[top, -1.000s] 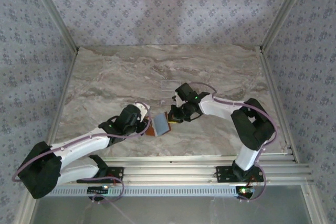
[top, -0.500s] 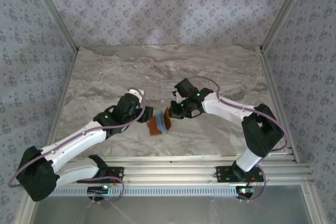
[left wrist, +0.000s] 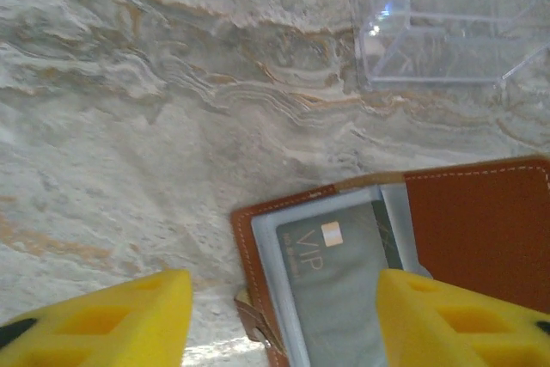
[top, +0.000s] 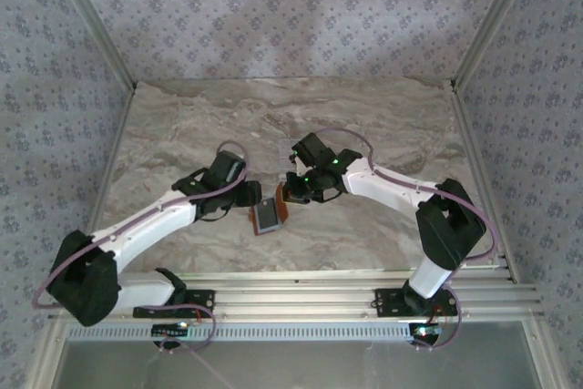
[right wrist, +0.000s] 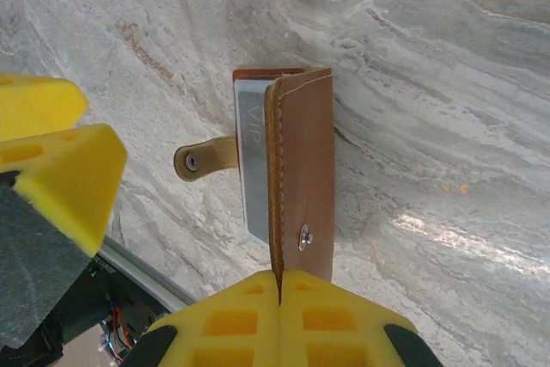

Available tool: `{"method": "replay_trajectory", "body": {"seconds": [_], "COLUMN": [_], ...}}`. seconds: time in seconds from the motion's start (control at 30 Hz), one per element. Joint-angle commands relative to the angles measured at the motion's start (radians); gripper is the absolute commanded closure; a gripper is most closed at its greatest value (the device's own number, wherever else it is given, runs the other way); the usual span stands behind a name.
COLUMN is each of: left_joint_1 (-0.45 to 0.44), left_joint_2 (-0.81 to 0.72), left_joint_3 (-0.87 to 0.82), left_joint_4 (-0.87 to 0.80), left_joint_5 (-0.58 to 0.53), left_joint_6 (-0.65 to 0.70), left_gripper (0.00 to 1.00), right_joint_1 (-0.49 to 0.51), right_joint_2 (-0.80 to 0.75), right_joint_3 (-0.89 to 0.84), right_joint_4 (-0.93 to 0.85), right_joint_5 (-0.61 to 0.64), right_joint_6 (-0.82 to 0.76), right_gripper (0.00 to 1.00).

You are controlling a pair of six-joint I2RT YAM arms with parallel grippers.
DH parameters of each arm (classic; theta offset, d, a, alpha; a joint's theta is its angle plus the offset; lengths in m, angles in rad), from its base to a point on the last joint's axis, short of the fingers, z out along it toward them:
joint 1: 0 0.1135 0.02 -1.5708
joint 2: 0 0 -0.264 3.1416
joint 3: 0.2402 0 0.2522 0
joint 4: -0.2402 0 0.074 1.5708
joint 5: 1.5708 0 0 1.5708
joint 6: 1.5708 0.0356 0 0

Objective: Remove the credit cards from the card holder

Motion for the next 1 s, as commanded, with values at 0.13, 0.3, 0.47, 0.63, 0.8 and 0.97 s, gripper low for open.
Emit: {"method": "replay_trajectory", "body": {"seconds": [0.13, 0.3, 0.47, 0.63, 0.8, 0.97], "left_joint_1": [0.003, -0.005, -0.014, -0.064, -0.080, -0.081], "left_joint_2": [0.119, 0.181, 0.256, 0.306, 0.340, 0.373], "left_joint_3": [0.045, 0.054, 0.092, 0.172, 0.208, 0.204], "left_joint_4": [0.085, 0.121, 0.099, -0.001, -0.062, -0.103], "left_joint_5": [0.262, 0.328, 0.372, 0.329, 0.291, 0.254], "left_joint_6": [-0.174, -0.234, -0.251, -0.222, -0.218, -0.219], "left_gripper": [0.67, 0.73, 0.74, 0.73, 0.73, 0.73], "right_joint_1": [-0.021, -0.035, -0.046, -0.048, -0.054, -0.062], "right_joint_2": [-0.020, -0.038, -0.046, -0.054, -0.064, -0.074], "right_joint_3": [-0.071, -0.100, -0.121, -0.132, -0.143, -0.156], "right_joint_4": [-0.004, 0.009, 0.031, 0.032, 0.032, 0.029], "right_joint_5": [0.033, 0.042, 0.041, 0.042, 0.047, 0.057], "right_joint_6": [0.041, 0.049, 0.057, 0.058, 0.060, 0.064], "right_gripper": [1.00, 1.00, 1.00, 1.00, 1.00, 1.00]}}
